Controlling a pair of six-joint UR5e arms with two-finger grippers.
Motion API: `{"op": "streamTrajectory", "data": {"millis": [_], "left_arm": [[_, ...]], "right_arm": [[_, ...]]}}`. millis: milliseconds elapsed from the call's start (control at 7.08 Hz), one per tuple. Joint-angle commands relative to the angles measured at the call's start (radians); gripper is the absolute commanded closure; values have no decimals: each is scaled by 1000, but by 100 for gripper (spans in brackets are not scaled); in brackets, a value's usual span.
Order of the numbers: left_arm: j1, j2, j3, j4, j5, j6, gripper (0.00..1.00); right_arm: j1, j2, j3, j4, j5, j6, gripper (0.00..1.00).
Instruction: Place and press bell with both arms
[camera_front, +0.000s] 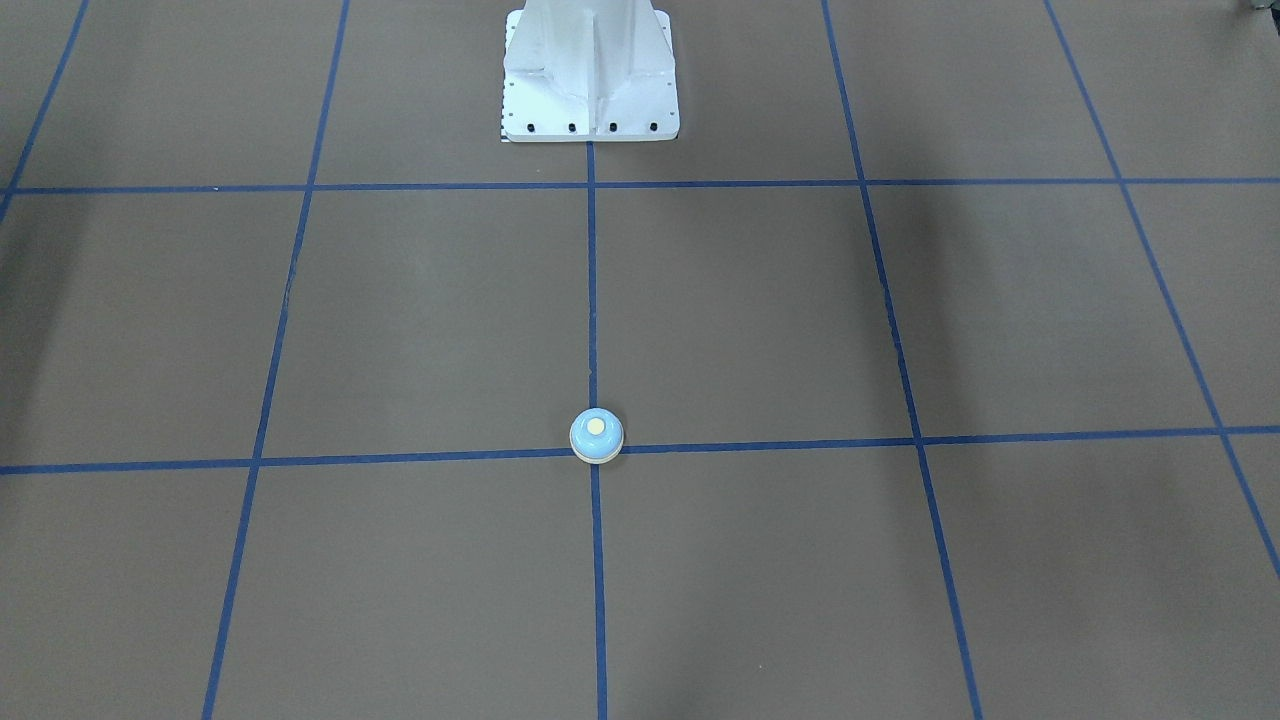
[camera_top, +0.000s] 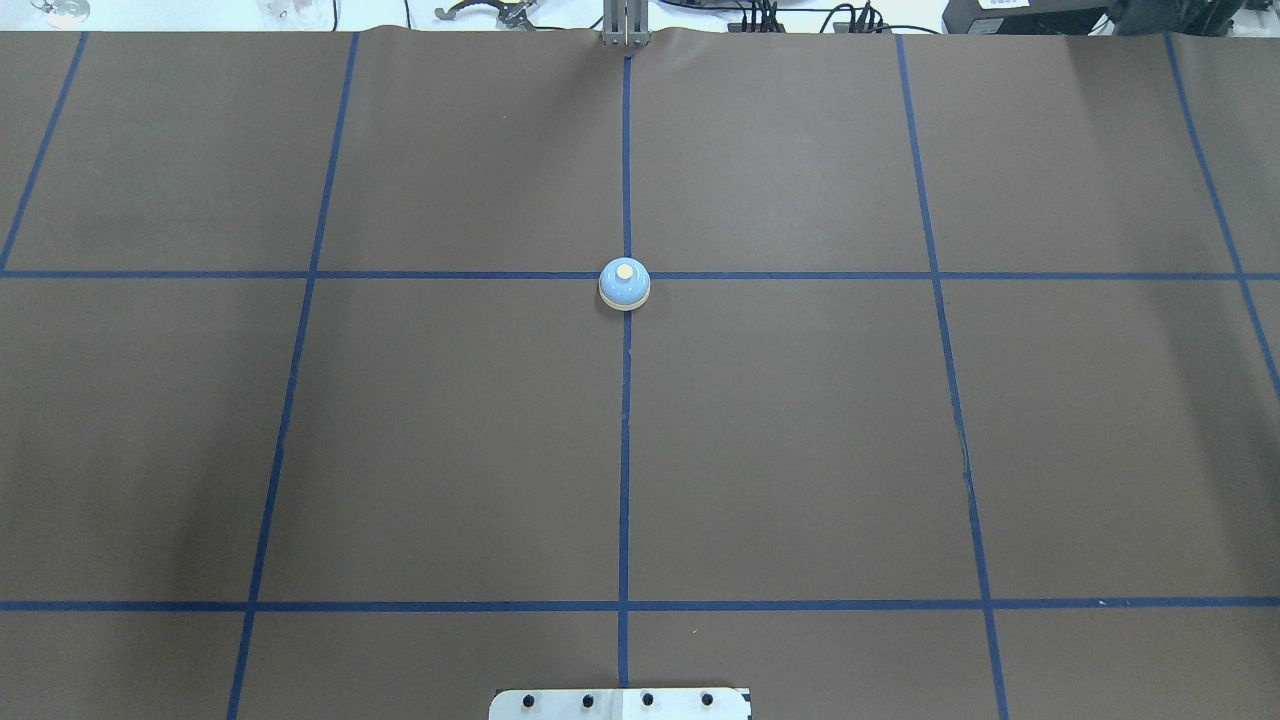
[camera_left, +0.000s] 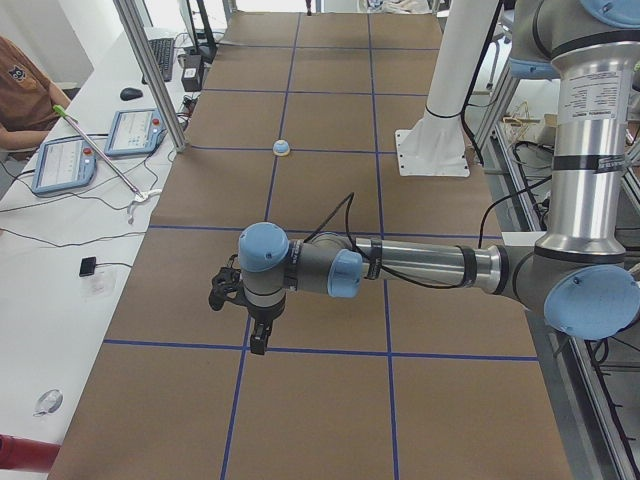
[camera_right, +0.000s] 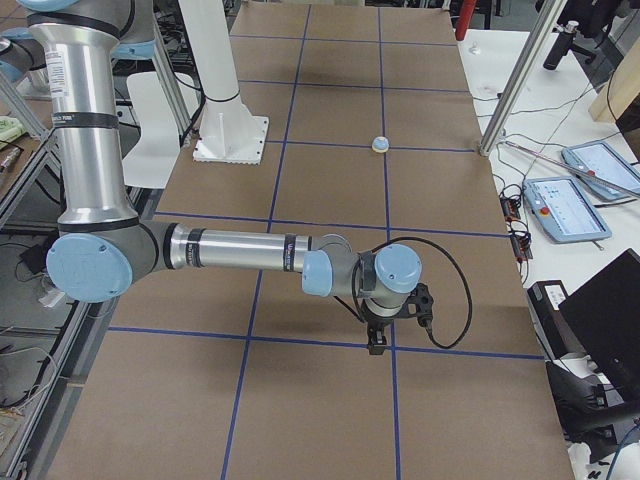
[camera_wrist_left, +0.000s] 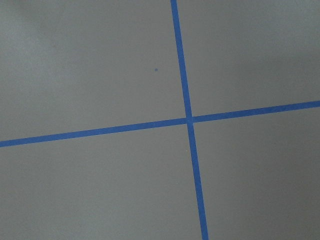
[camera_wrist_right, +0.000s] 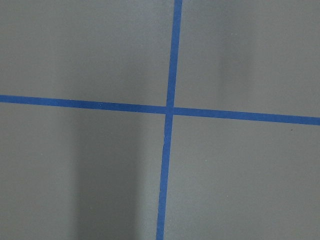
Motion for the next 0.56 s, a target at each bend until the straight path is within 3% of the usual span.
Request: {"op": "streamTrajectory", "data": {"millis": [0, 424], "left_arm": [[0, 0, -1, 1, 0, 0, 0], [0, 0, -1, 1, -1, -2, 0]], "right_arm": [[0, 3, 9, 2, 0, 0, 0], [2, 12, 17, 1, 0, 0, 0]]}}
